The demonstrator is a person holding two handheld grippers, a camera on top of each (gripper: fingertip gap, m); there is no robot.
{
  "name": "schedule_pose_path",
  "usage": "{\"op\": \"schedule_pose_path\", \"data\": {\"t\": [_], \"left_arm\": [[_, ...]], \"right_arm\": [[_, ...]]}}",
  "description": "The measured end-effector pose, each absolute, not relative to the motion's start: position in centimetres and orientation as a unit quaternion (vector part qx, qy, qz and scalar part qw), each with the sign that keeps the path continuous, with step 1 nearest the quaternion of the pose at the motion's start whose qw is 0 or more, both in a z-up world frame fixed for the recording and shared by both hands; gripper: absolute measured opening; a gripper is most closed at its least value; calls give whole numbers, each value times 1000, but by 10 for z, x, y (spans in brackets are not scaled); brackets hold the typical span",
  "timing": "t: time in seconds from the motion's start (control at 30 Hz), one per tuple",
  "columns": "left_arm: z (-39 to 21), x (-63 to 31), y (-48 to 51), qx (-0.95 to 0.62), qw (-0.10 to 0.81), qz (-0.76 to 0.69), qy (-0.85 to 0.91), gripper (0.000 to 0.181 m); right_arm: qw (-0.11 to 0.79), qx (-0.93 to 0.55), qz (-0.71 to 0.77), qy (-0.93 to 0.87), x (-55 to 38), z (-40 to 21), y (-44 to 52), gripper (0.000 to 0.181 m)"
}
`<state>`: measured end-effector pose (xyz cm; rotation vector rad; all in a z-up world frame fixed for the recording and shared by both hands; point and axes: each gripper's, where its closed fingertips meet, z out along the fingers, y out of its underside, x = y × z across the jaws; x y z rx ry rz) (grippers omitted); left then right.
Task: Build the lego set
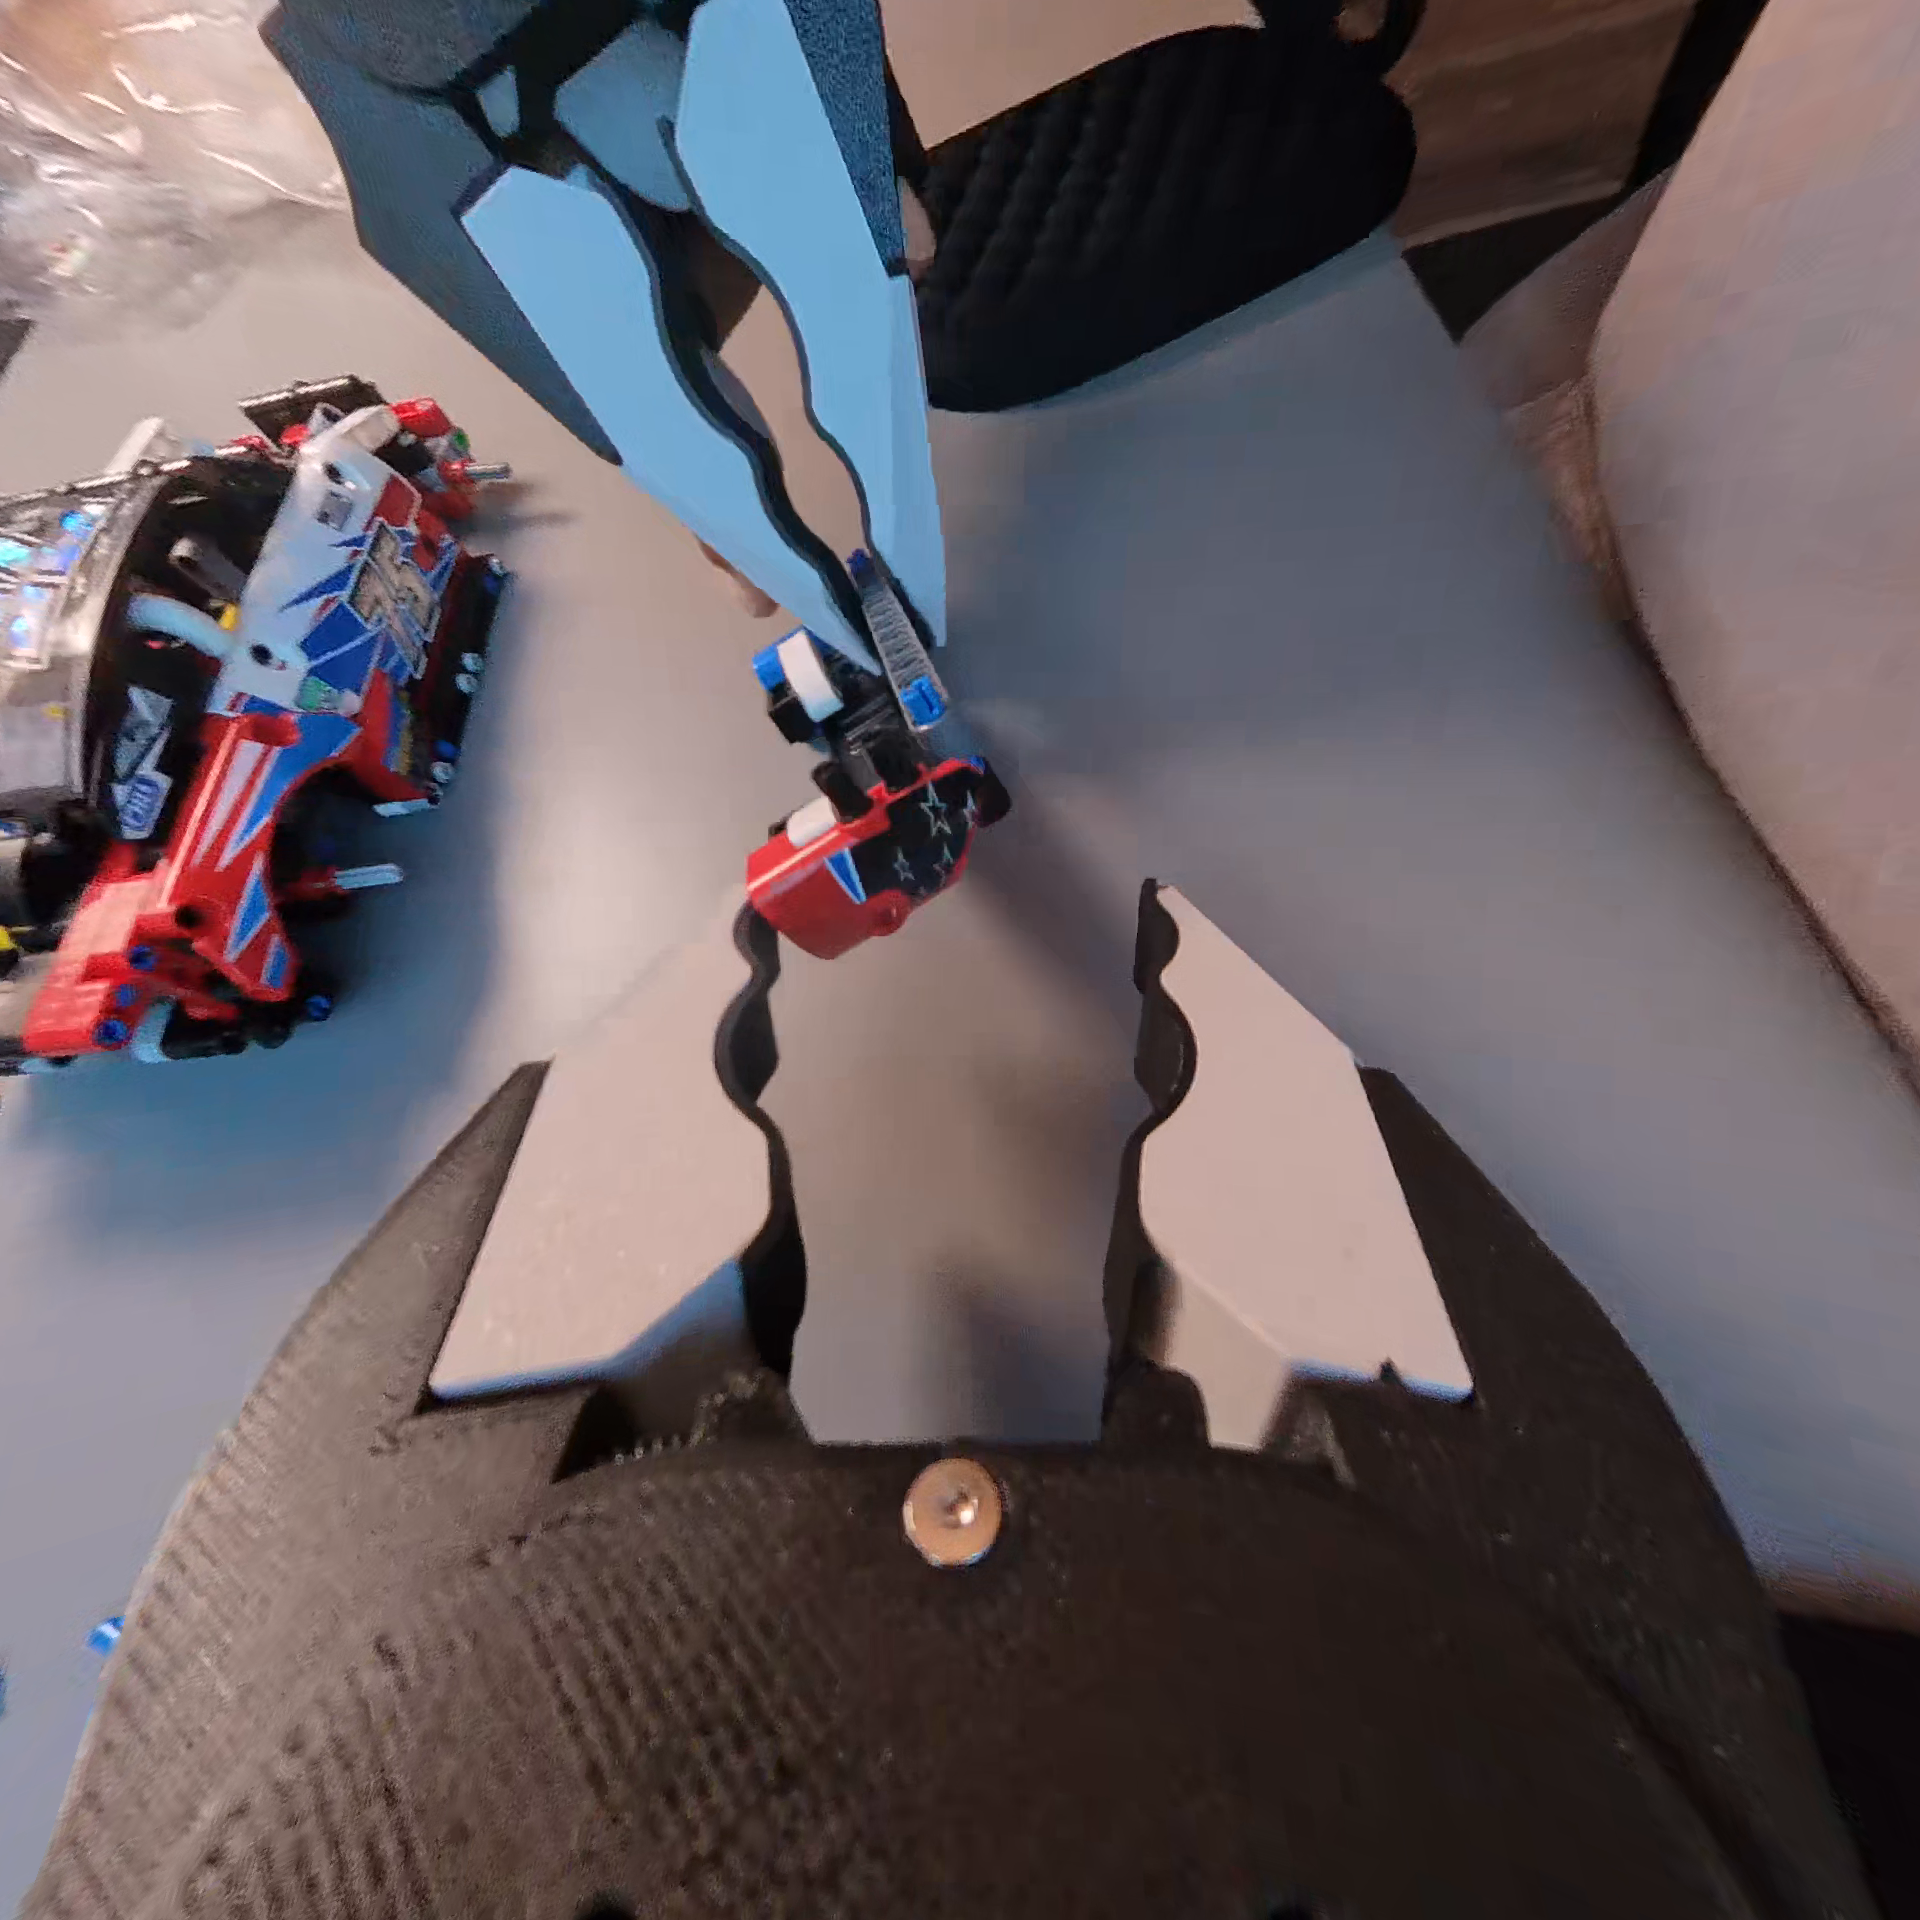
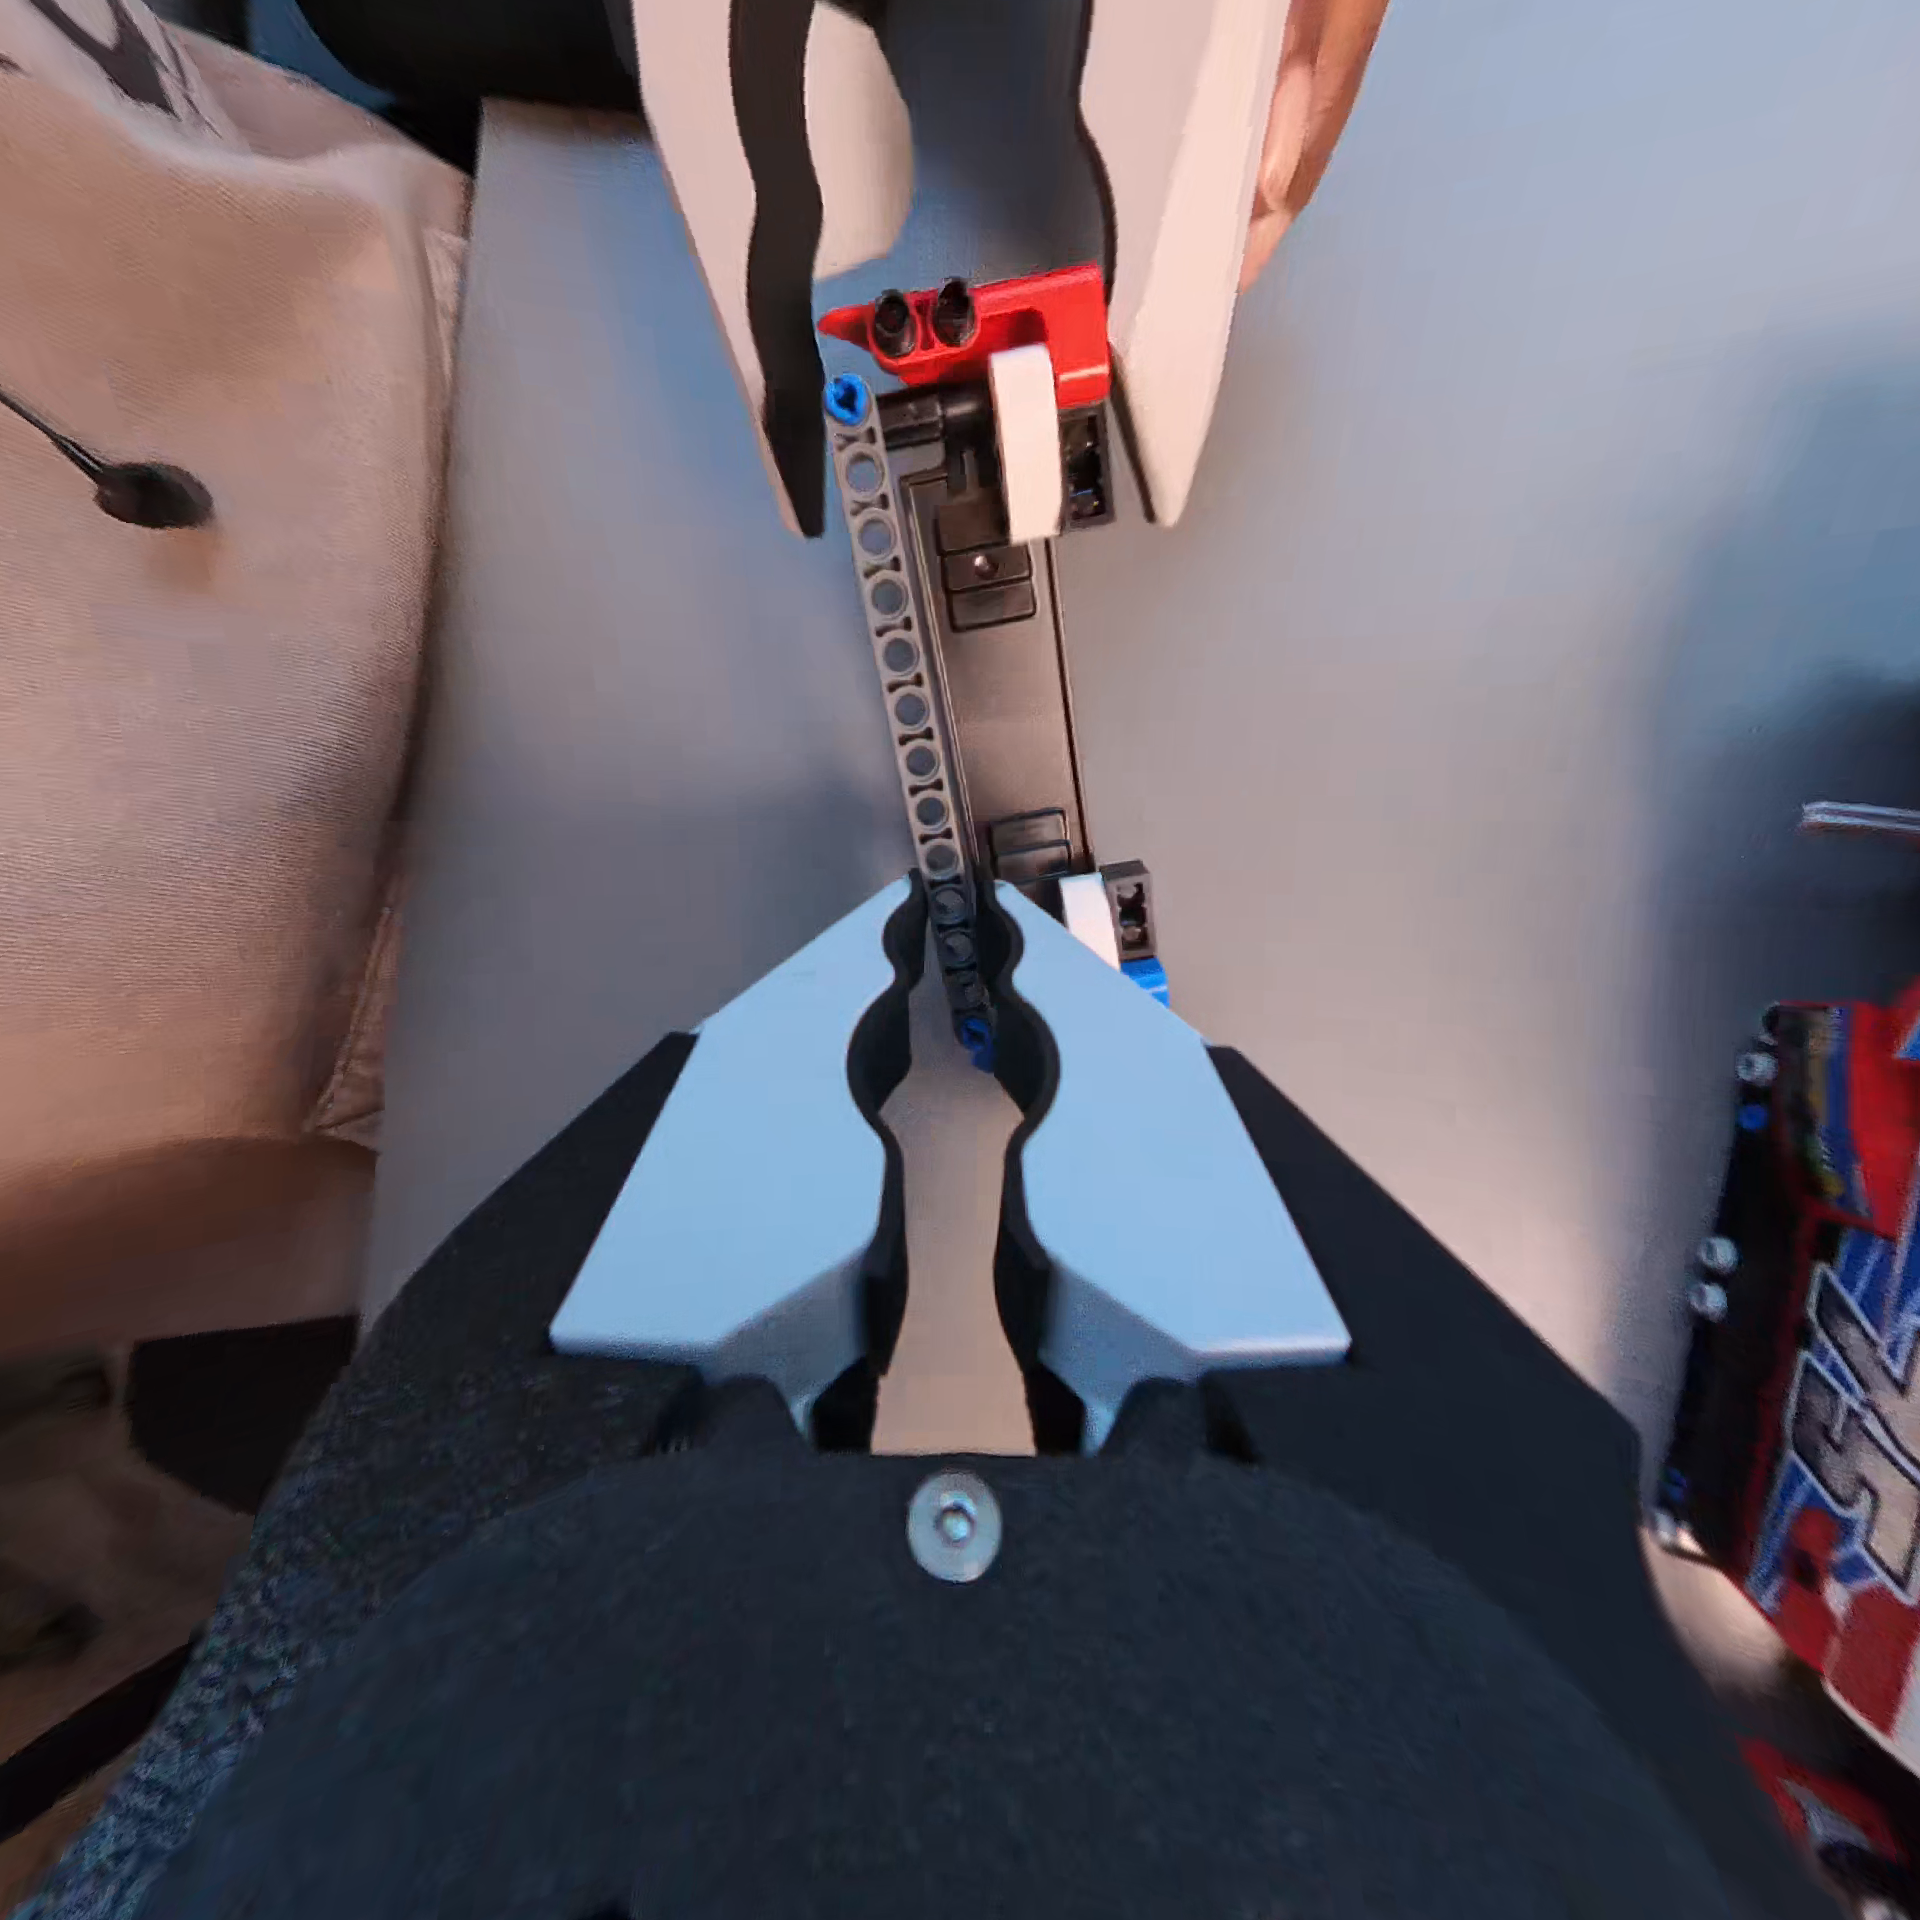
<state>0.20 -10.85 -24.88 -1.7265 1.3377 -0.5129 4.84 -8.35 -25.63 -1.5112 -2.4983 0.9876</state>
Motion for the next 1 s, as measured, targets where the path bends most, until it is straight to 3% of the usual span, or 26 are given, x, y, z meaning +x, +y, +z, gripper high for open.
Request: {"op": "schedule_pose_path", "data": {"t": [0.03,0.17,0.3,0.4,0.5,0.77,0.87,0.93,1.0], "left_arm": [[-249,1,-103,-694,443,-196,533,67],[-246,-2,-95,-692,459,-198,521,62],[-245,-6,-92,-692,470,-204,509,37],[-248,-9,-91,-699,465,-209,501,31],[-249,-13,-89,-722,451,-230,471,30],[-242,-20,-74,-801,383,-358,289,30],[-241,-15,-75,-797,365,-401,267,30],[-245,-17,-74,-802,359,-402,258,30],[-245,-19,-75,-801,358,-409,251,30]], "right_arm": [[15,-492,336,-803,46,-255,-84,5],[-28,-488,363,-793,41,-253,-90,5],[-38,-483,394,-781,38,-251,-96,5],[-21,-488,403,-774,34,-250,-94,5],[45,-490,400,-774,28,-246,-86,8],[386,-411,237,-791,3,-220,-68,51],[434,-392,163,-794,-11,-233,-58,50],[413,-399,195,-795,-15,-240,-61,28],[401,-401,213,-796,-18,-240,-61,26]]}}
